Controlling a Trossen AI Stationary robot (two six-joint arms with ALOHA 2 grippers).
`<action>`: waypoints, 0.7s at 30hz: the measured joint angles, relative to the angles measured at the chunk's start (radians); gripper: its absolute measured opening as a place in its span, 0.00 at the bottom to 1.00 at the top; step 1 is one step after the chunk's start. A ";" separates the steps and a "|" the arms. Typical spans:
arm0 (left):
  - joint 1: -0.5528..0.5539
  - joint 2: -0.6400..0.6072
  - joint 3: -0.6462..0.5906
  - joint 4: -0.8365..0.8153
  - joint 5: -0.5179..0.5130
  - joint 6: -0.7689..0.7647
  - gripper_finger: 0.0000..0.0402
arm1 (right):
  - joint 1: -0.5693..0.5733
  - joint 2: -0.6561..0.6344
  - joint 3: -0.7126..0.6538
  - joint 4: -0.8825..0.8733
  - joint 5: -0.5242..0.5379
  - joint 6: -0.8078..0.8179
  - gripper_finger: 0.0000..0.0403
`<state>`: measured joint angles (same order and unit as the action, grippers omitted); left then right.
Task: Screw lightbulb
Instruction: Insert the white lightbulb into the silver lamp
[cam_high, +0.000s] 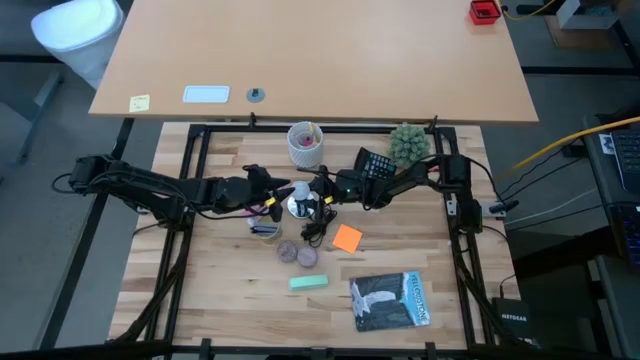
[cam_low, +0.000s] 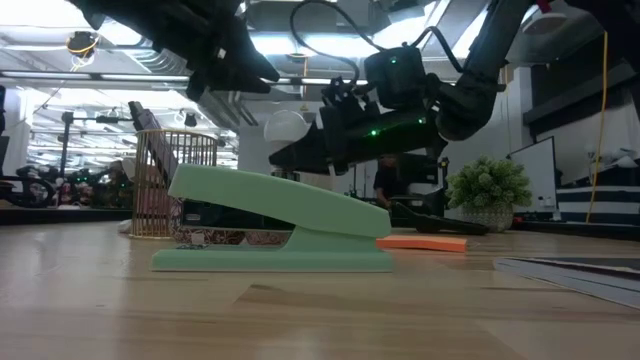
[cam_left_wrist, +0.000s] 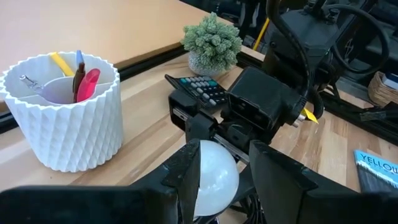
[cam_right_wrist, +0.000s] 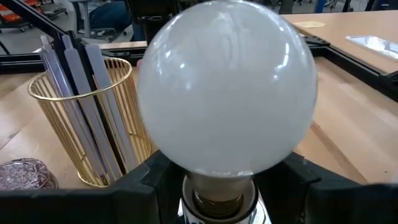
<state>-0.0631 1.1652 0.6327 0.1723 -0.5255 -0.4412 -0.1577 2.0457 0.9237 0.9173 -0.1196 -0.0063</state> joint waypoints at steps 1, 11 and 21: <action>0.000 0.000 0.000 -0.001 0.000 0.000 0.32 | 0.000 0.000 0.000 -0.002 0.000 -0.002 0.44; 0.000 0.000 0.000 -0.004 0.000 0.000 0.32 | 0.000 0.000 0.000 -0.003 0.049 -0.029 0.44; 0.000 0.001 0.000 0.001 0.000 0.000 0.32 | 0.000 -0.001 0.002 -0.040 0.049 -0.028 0.44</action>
<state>-0.0628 1.1658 0.6327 0.1728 -0.5259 -0.4416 -0.1577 2.0445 0.9260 0.8776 -0.0704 -0.0341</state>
